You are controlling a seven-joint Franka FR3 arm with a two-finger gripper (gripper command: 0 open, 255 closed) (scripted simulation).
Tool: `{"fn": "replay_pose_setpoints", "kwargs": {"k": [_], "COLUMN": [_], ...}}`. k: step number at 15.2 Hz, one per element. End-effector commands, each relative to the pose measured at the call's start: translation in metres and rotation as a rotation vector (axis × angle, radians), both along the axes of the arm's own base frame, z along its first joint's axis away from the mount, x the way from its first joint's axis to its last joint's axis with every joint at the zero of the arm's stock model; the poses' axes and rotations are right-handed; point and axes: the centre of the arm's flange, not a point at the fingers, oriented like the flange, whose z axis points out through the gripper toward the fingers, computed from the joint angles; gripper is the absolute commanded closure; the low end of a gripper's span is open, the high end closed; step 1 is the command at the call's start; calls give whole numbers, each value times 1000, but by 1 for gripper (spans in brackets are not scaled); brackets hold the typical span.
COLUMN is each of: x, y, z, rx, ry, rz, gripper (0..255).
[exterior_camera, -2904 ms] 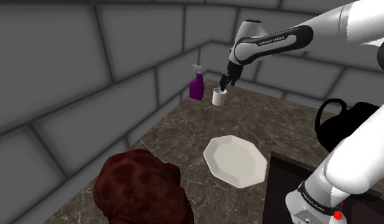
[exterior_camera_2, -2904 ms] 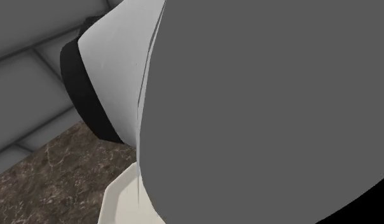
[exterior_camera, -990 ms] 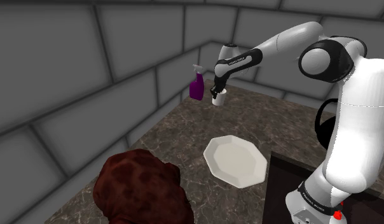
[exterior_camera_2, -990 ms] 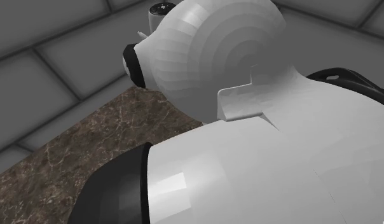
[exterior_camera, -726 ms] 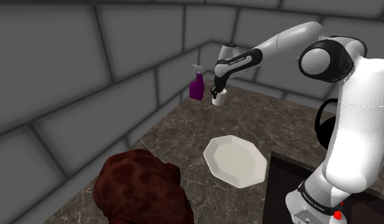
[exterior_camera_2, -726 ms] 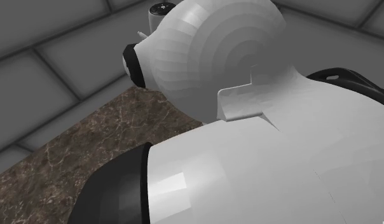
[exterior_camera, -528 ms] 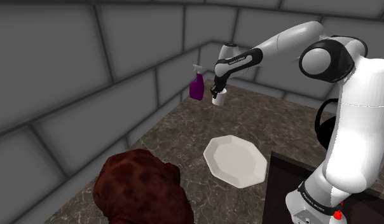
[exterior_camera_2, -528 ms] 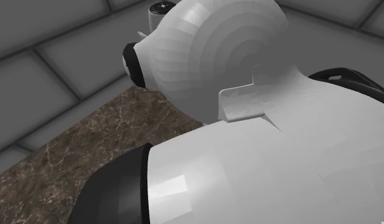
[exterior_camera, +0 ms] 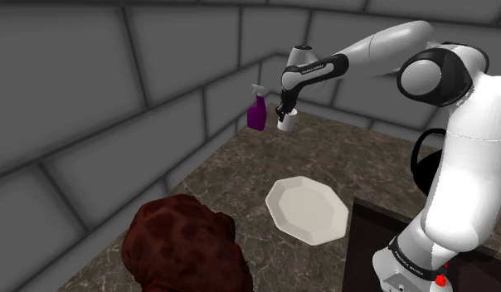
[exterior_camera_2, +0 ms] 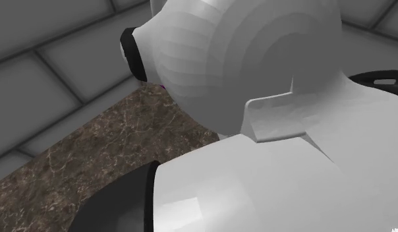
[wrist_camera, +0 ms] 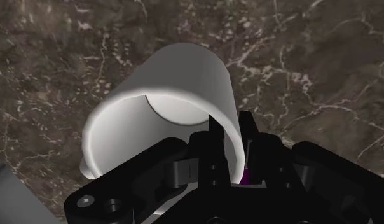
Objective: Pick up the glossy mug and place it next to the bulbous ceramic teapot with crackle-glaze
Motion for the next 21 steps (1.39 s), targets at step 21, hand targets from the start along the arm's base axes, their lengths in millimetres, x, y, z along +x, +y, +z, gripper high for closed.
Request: {"fn": "replay_pose_setpoints", "kwargs": {"k": [21], "x": [0], "y": [0], "z": [116], "rx": [0], "ry": [0], "rz": [0], "gripper": [255]}}
